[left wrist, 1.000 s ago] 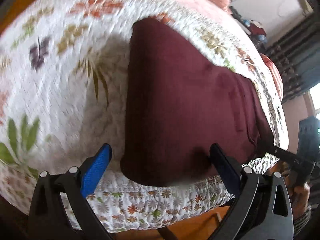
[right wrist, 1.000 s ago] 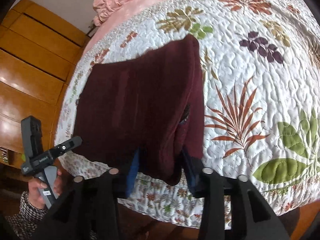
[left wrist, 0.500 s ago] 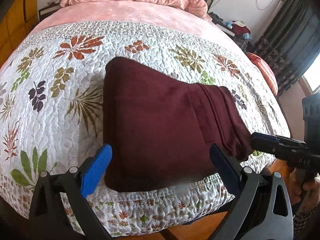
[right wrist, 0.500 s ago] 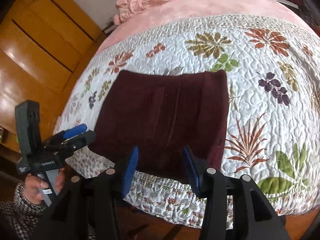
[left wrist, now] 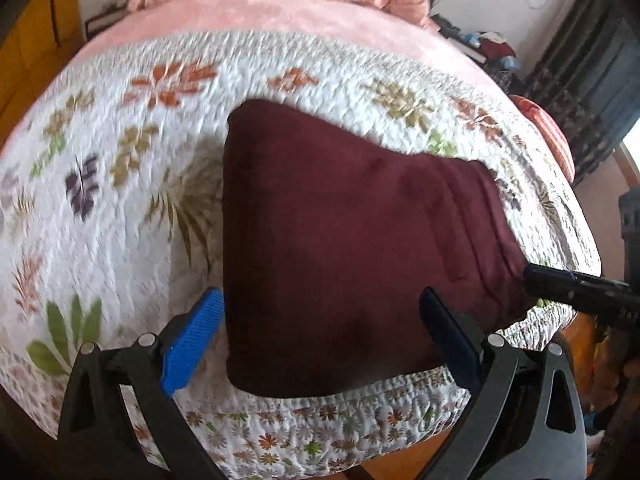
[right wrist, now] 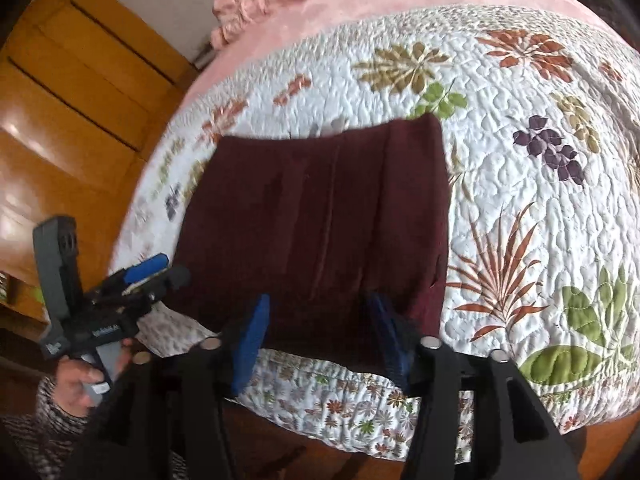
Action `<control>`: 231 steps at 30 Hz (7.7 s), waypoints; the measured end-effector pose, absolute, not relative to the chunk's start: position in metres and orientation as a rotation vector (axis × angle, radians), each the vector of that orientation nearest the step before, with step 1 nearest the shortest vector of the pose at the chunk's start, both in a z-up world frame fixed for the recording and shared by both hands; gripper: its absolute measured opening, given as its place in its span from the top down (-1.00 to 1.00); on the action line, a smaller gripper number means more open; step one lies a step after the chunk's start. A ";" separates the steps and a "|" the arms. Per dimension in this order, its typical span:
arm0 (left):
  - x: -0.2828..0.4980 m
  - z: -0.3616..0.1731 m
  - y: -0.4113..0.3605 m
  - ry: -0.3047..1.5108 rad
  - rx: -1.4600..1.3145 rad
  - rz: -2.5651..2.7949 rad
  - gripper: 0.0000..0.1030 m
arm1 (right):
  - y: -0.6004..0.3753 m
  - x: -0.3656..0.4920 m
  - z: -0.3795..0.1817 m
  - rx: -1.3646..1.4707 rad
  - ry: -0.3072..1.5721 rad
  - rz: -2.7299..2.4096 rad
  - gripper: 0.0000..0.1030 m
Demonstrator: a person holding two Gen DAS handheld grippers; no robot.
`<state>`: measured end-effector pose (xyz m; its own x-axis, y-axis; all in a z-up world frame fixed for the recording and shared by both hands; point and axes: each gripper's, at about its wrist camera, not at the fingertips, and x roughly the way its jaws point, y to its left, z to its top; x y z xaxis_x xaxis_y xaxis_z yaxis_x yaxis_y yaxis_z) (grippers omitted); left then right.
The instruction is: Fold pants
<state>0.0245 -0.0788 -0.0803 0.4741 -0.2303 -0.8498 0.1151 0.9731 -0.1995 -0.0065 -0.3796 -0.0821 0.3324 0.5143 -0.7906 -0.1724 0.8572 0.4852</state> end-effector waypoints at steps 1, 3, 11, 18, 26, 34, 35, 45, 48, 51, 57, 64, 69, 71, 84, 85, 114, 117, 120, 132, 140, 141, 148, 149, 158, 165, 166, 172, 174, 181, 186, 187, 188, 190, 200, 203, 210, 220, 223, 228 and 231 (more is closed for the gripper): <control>0.024 -0.075 -0.081 1.042 -0.110 -0.218 -0.90 | -0.384 -0.006 -0.080 0.348 1.144 0.454 -0.16; 0.025 -0.066 -0.084 1.023 -0.102 -0.229 -0.90 | -0.391 -0.005 -0.077 0.358 1.136 0.443 -0.17; 0.030 -0.048 -0.091 0.987 -0.098 -0.253 -0.90 | -0.400 0.004 -0.085 0.331 1.158 0.395 -0.29; 0.042 -0.057 -0.090 0.998 -0.071 -0.220 -0.90 | -0.393 0.011 -0.091 0.311 1.162 0.383 -0.35; 0.046 -0.071 -0.092 1.016 -0.039 -0.196 -0.90 | -0.386 0.016 -0.105 0.274 1.205 0.347 -0.38; 0.047 -0.093 -0.094 1.066 -0.030 -0.202 -0.90 | -0.392 0.015 -0.129 0.304 1.252 0.320 -0.50; 0.047 -0.094 -0.092 1.071 -0.039 -0.208 -0.90 | -0.394 0.015 -0.130 0.323 1.255 0.325 -0.50; 0.058 -0.152 -0.026 1.328 -0.524 -0.278 -0.90 | -0.396 0.008 -0.129 0.406 1.245 0.423 -0.11; 0.060 -0.163 -0.023 1.351 -0.596 -0.345 -0.90 | -0.395 0.007 -0.122 0.408 1.214 0.452 0.41; 0.059 -0.159 -0.025 1.350 -0.617 -0.400 -0.90 | -0.392 0.001 -0.105 0.345 1.171 0.450 0.52; 0.059 -0.168 -0.035 1.368 -0.541 -0.436 -0.91 | -0.401 0.009 -0.129 0.410 1.225 0.418 0.42; 0.078 -0.169 -0.037 1.392 -0.567 -0.503 -0.90 | -0.412 0.003 -0.114 0.427 1.179 0.441 -0.03; 0.081 -0.167 -0.029 1.413 -0.627 -0.528 -0.88 | -0.430 0.002 -0.111 0.540 1.154 0.470 -0.14; 0.075 -0.164 -0.023 1.413 -0.621 -0.531 -0.88 | -0.435 0.002 -0.112 0.549 1.159 0.457 -0.23; 0.073 -0.178 -0.019 1.415 -0.718 -0.550 -0.43 | -0.435 0.008 -0.126 0.628 1.188 0.485 -0.37; 0.074 -0.177 -0.020 1.415 -0.711 -0.553 -0.43 | -0.436 0.007 -0.126 0.621 1.190 0.481 -0.37; 0.087 -0.181 -0.033 1.446 -0.639 -0.608 -0.49 | -0.422 0.027 -0.165 0.599 1.294 0.541 -0.74; 0.089 -0.182 -0.035 1.446 -0.634 -0.613 -0.50 | -0.415 0.031 -0.169 0.597 1.301 0.559 -0.85; 0.092 -0.186 -0.035 1.442 -0.651 -0.618 -0.46 | -0.409 0.035 -0.170 0.591 1.304 0.568 -0.94; 0.077 -0.168 -0.035 1.316 -0.671 -0.581 0.22 | -0.397 0.023 -0.128 0.589 1.204 0.623 0.21; 0.086 -0.116 -0.045 1.144 -0.709 -0.651 0.30 | -0.387 0.030 -0.059 0.498 1.087 0.659 0.27; 0.092 -0.107 -0.048 1.123 -0.698 -0.658 0.30 | -0.387 0.032 -0.052 0.483 1.074 0.658 0.27; 0.135 -0.060 -0.054 0.941 -0.657 -0.669 0.30 | -0.394 0.079 -0.005 0.421 0.958 0.655 0.27; 0.143 -0.058 -0.055 0.928 -0.643 -0.662 0.30 | -0.392 0.093 -0.003 0.400 0.951 0.652 0.27; 0.192 -0.115 -0.035 1.043 -0.559 -0.523 0.29 | -0.377 0.159 -0.077 0.406 1.099 0.633 0.23; 0.191 -0.153 -0.017 1.083 -0.560 -0.485 0.02 | -0.395 0.153 -0.134 0.464 1.198 0.563 -0.56; 0.192 -0.154 -0.016 1.085 -0.550 -0.477 -0.02 | -0.398 0.151 -0.135 0.483 1.198 0.556 -0.60; 0.182 -0.138 -0.003 1.111 -0.495 -0.395 -0.32 | -0.417 0.114 -0.106 0.475 1.122 0.482 -0.62; 0.169 -0.120 0.000 1.076 -0.448 -0.342 -0.32 | -0.419 0.101 -0.095 0.480 1.095 0.477 -0.62; 0.139 -0.095 -0.023 1.046 -0.304 -0.262 -0.45 | -0.402 0.087 -0.094 0.500 1.147 0.507 -0.45; 0.139 -0.111 -0.033 1.080 -0.334 -0.224 -0.50 | -0.381 0.094 -0.090 0.402 1.159 0.462 0.32; 0.140 -0.111 -0.033 1.079 -0.342 -0.223 -0.52 | -0.382 0.094 -0.084 0.397 1.138 0.472 0.33; 0.140 -0.111 -0.034 1.074 -0.339 -0.226 -0.55 | -0.384 0.094 -0.077 0.391 1.119 0.461 0.34; 0.140 -0.112 -0.040 1.070 -0.312 -0.223 -0.61 | -0.385 0.093 -0.080 0.370 1.138 0.429 0.34; 0.135 -0.116 -0.036 1.082 -0.329 -0.171 -0.74 | -0.383 0.089 -0.094 0.347 1.171 0.384 -0.18; 0.124 -0.100 -0.041 1.077 -0.243 -0.152 -0.78 | -0.384 0.076 -0.081 0.293 1.151 0.325 -0.36; 0.092 -0.081 -0.048 1.104 -0.144 -0.100 -0.85 | -0.371 0.041 -0.064 0.208 1.134 0.203 -0.77; 0.057 -0.050 -0.052 1.062 -0.114 -0.078 -0.85 | -0.349 0.012 -0.041 0.190 1.127 0.164 -0.90; 0.049 -0.043 -0.052 1.053 -0.100 -0.065 -0.85 | -0.347 0.005 -0.034 0.196 1.126 0.152 -0.92; 0.035 -0.034 -0.054 1.048 -0.088 -0.063 -0.85 | -0.342 -0.005 -0.026 0.194 1.124 0.133 -0.92; 0.027 -0.026 -0.055 1.037 -0.084 -0.062 -0.85 | -0.338 -0.011 -0.022 0.192 1.123 0.129 -0.92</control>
<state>0.0267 -0.0553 -0.0261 0.5075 -0.0908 -0.8569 0.0113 0.9950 -0.0988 -0.0109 -0.3384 -0.0222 0.4282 0.1991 -0.8815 -0.0058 0.9760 0.2176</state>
